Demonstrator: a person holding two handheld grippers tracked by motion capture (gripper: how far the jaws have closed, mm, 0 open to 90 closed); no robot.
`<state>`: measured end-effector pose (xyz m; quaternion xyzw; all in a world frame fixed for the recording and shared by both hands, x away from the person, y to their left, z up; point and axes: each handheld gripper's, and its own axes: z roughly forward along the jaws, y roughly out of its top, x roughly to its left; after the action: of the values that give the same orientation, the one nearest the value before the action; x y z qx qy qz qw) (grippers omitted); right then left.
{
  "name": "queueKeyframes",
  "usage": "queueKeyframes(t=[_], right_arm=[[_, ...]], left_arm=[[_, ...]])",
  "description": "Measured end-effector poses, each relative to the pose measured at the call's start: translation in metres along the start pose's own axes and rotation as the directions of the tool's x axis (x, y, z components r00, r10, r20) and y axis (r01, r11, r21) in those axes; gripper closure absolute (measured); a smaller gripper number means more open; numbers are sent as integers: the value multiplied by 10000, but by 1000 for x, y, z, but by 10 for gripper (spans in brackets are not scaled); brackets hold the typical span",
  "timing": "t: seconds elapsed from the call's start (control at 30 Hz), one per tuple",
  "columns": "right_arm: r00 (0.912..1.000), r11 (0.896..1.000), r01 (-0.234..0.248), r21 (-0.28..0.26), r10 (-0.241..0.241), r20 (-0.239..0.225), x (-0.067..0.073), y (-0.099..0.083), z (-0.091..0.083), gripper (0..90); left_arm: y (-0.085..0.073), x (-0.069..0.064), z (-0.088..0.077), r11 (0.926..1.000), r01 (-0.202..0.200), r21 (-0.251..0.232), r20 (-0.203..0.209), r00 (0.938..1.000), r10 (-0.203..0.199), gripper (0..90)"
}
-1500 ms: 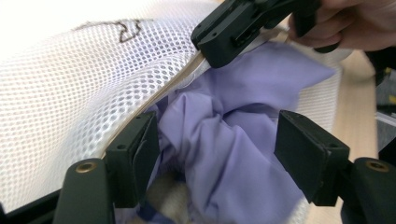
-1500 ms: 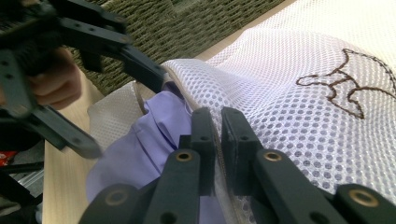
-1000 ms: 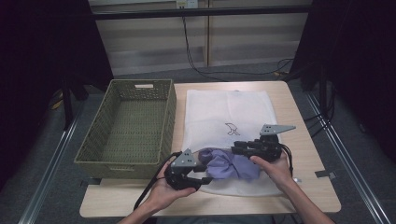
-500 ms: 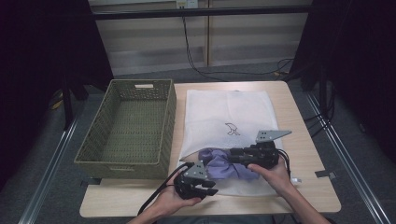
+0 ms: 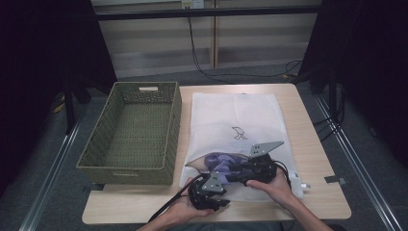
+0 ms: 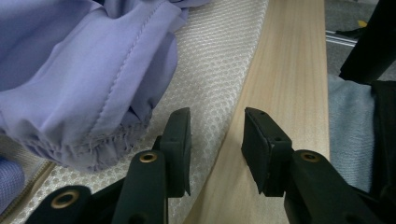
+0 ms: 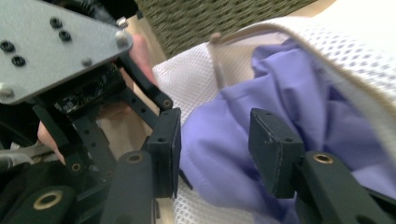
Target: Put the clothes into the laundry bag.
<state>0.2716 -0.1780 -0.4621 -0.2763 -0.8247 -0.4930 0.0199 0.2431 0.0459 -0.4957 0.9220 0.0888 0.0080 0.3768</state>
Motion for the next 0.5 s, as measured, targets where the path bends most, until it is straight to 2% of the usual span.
queueKeyframes(t=[0.07,0.13,0.17,0.2,0.27,0.37,0.47,0.5], right_arm=[[9999,9999,101,102,-100,-102,2,0,2,513],[9998,9997,124,229,-120,-179,3,0,5,486],[9996,9995,142,289,-135,-243,3,-1,7,479],[9997,9991,158,400,-150,-188,4,-1,8,462],[9995,9985,181,522,-167,-285,3,-2,11,443],[9998,9968,183,778,-177,-80,2,-3,14,443],[9996,9949,239,982,-250,93,-2,-5,17,483],[9995,9948,272,980,-287,138,-3,-5,18,520]], left_arm=[[0,0,0,10000,31,-18,-224,9997,-31,726],[0,2,0,9999,154,-49,-142,9998,-154,786],[0,4,-2,9997,-134,193,-225,9997,138,806],[0,2,-1,10000,97,3,-237,9997,-97,816],[0,2,-1,9999,143,35,-237,9996,-142,834],[0,3,-1,9998,188,111,-233,9996,-185,837],[0,4,-2,9996,233,166,-206,9995,-229,837],[0,4,-1,9997,220,135,-197,9996,-217,837]])
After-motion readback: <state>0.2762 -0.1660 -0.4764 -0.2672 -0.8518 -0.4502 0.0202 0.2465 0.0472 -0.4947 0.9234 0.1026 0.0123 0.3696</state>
